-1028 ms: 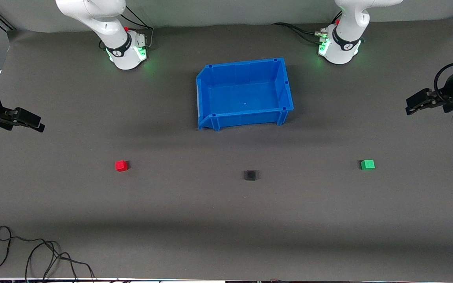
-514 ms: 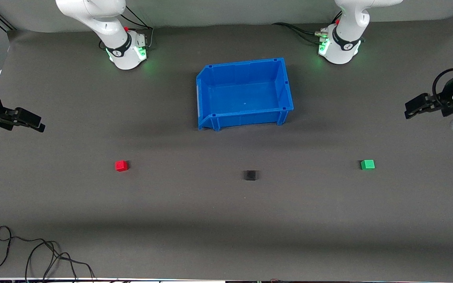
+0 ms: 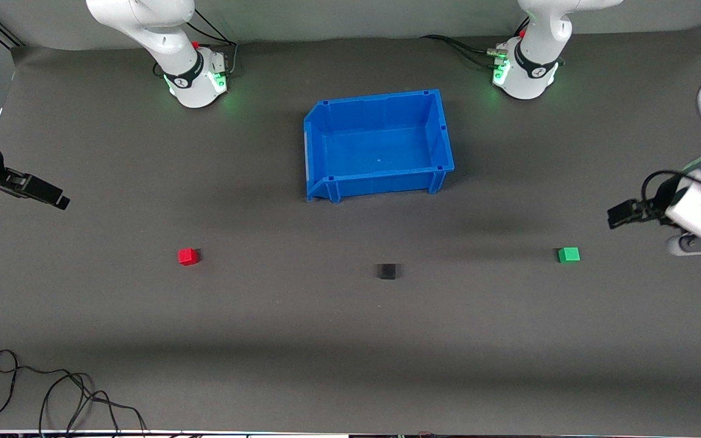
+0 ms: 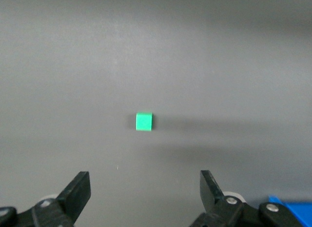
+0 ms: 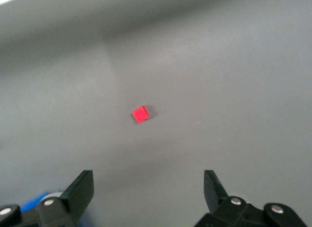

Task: Attach green and red cubes to black cube
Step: 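Move the left gripper toward the green cube while the right gripper reaches the red cube, then lower both grippers and close them on the green and red cubes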

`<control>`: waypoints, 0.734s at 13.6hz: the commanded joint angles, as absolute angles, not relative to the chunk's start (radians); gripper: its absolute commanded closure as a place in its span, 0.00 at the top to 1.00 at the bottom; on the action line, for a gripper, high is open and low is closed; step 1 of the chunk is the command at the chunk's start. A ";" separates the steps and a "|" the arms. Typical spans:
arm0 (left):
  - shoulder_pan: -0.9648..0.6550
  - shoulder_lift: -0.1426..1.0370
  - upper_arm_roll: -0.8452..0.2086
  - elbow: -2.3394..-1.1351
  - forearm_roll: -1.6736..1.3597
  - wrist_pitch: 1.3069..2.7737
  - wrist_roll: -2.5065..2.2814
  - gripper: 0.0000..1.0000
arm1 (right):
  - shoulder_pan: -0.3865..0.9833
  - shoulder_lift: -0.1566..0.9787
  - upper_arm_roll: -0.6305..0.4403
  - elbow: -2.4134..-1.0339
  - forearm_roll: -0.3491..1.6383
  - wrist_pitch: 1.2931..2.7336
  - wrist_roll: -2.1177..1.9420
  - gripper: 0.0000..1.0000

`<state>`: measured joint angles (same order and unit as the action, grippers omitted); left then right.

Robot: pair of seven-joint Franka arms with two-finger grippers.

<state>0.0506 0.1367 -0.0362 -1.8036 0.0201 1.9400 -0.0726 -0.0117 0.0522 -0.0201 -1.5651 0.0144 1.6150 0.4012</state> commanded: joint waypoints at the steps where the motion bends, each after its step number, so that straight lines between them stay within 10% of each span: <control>1: 0.071 0.173 -0.037 -1.910 0.026 2.069 -0.060 0.99 | -0.008 0.090 -0.018 -1.516 0.070 1.620 0.689 1.00; 10: 0.066 0.465 -0.041 -1.881 0.143 2.273 -0.126 0.93 | -0.035 0.158 -0.031 -1.606 0.270 1.623 1.335 1.00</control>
